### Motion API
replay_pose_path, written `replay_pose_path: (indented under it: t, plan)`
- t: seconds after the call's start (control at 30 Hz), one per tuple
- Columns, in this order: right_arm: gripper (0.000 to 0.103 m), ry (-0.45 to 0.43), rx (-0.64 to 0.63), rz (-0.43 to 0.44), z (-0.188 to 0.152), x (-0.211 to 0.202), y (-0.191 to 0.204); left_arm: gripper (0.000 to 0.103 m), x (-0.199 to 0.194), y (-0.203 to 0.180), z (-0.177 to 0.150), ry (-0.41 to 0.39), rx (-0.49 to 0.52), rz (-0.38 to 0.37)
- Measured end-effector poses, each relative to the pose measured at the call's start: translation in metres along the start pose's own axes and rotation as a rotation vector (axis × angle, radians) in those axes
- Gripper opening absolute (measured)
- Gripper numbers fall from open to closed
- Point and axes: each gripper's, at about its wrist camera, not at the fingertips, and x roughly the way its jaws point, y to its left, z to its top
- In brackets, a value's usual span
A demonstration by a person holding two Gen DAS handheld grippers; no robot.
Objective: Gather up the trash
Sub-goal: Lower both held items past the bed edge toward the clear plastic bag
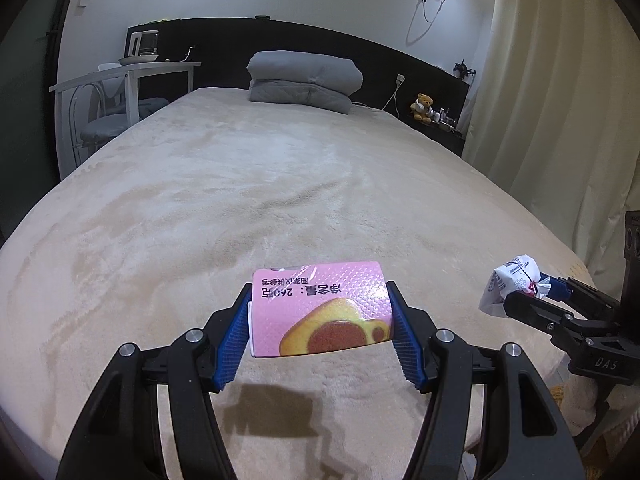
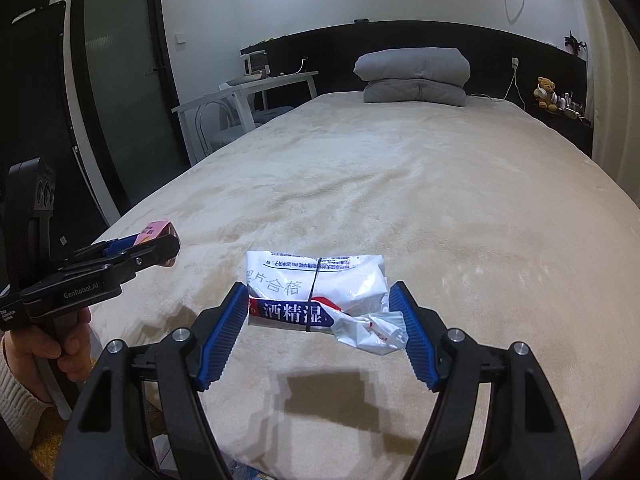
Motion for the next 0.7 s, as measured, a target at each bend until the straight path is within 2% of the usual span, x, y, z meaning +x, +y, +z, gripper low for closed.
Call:
replay_pose_path:
  t: [0.7]
  plan:
    - [0.072,-0.01,0.037,0.024,-0.066,-0.071,0.024,0.062,-0.044,-0.03,-0.057,0.002,-0.009,-0.047]
